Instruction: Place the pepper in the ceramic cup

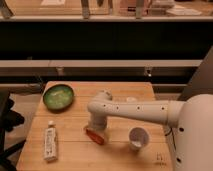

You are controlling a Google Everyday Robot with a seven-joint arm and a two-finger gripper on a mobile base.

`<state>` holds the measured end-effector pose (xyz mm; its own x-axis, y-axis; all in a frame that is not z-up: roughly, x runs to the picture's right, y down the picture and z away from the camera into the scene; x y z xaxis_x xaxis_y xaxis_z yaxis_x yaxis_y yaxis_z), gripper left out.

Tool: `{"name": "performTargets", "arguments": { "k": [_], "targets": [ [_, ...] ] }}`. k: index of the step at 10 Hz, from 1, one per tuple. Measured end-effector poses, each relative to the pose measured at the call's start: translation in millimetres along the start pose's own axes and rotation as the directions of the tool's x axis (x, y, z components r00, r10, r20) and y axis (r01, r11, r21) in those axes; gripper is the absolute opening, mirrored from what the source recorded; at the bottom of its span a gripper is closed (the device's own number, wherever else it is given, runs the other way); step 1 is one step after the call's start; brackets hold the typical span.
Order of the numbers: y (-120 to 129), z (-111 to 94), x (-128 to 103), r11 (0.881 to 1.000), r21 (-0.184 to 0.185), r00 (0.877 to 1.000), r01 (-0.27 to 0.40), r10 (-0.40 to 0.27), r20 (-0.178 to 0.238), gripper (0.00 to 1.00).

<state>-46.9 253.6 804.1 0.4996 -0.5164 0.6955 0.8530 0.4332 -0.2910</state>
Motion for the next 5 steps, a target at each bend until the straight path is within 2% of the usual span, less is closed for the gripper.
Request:
{"name": "performTargets", "arguments": {
  "k": [5],
  "targets": [
    [-4.9, 0.6, -1.0, 1.000, 0.005, 1.000, 0.003, -0.003, 0.008, 0.79]
  ]
}}
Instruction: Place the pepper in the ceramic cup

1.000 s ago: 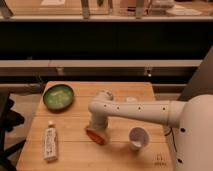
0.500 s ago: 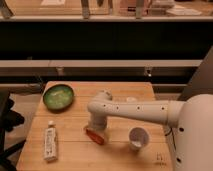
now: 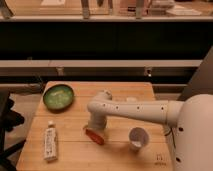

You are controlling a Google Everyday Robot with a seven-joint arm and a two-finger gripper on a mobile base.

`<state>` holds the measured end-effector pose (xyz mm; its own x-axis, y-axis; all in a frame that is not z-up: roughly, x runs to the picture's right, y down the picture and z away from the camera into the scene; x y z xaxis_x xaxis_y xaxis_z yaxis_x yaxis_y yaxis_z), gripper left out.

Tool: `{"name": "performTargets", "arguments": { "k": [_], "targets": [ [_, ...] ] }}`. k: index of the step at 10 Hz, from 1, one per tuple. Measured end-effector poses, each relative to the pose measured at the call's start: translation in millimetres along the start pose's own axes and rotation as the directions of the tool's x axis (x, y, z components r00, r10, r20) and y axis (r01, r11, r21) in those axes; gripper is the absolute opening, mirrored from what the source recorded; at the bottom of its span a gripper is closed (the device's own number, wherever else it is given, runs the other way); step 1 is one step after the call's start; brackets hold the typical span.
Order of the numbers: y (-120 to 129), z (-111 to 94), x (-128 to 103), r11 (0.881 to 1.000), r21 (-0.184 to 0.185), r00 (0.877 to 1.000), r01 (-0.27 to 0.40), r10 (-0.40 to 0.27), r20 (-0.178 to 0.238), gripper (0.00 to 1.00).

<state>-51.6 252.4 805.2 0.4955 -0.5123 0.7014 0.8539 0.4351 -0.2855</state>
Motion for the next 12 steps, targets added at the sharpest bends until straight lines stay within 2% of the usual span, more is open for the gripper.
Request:
{"name": "performTargets", "arguments": {
  "k": [5, 7, 8, 9, 10, 12],
  "targets": [
    [-3.0, -0.2, 1.3, 1.000, 0.010, 1.000, -0.003, 0.003, 0.007, 0.80],
    [-4.2, -0.6, 1.7, 1.000, 0.017, 1.000, -0.006, 0.006, 0.009, 0.69],
    [-4.8, -0.4, 1.6, 1.000, 0.019, 1.000, -0.007, 0.007, 0.011, 0.67],
    [-5.4, -0.6, 1.4, 1.000, 0.020, 1.000, -0.007, 0.007, 0.011, 0.69],
    [-5.4, -0.4, 1.3, 1.000, 0.020, 1.000, -0.007, 0.007, 0.012, 0.77],
    [-7.0, 0.2, -0.3, 1.000, 0.021, 1.000, -0.005, 0.005, 0.014, 0.79]
  ]
}}
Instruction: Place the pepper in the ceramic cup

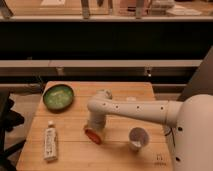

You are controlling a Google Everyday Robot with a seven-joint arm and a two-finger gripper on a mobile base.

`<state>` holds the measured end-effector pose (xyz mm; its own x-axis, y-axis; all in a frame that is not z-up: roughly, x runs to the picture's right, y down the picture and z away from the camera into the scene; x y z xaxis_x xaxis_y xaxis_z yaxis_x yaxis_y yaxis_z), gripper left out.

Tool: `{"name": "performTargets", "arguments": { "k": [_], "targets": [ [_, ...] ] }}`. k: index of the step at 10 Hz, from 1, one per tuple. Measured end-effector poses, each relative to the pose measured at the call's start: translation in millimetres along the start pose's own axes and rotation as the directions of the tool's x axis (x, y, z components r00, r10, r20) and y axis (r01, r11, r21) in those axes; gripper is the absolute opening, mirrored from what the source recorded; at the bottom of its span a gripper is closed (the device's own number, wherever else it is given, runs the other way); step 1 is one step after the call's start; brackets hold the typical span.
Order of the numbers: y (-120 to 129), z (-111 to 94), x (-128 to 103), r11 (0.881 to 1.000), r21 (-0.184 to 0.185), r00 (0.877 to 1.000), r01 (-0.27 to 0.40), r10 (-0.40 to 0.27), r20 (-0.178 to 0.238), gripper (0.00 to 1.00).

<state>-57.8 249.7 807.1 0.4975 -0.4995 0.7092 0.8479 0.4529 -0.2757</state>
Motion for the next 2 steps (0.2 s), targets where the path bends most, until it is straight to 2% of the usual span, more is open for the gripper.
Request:
{"name": "performTargets", "arguments": {
  "k": [1, 2],
  "targets": [
    [-1.4, 0.4, 0.5, 1.000, 0.009, 1.000, -0.003, 0.003, 0.001, 0.74],
    [-1.8, -0.5, 3.9, 1.000, 0.018, 1.000, -0.008, 0.008, -0.002, 0.64]
  ]
}}
